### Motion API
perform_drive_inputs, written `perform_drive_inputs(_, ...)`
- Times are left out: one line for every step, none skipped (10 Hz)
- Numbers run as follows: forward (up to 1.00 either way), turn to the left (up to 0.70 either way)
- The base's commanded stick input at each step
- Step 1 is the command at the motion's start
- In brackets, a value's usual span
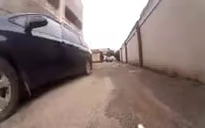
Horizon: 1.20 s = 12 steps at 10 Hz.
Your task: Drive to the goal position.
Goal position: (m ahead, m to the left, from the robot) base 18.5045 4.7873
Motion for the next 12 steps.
perform_drive_inputs(0.7, 0.0)
perform_drive_inputs(0.7, -0.35)
perform_drive_inputs(0.7, -0.35)
perform_drive_inputs(0.7, -0.35)
perform_drive_inputs(0.7, -0.35)
perform_drive_inputs(0.7, -0.35)
perform_drive_inputs(0.7, -0.35)
perform_drive_inputs(0.7, -0.22)
perform_drive_inputs(0.7, -0.02)
perform_drive_inputs(0.7, 0.0)
perform_drive_inputs(0.7, 0.0)
perform_drive_inputs(0.7, 0.0)
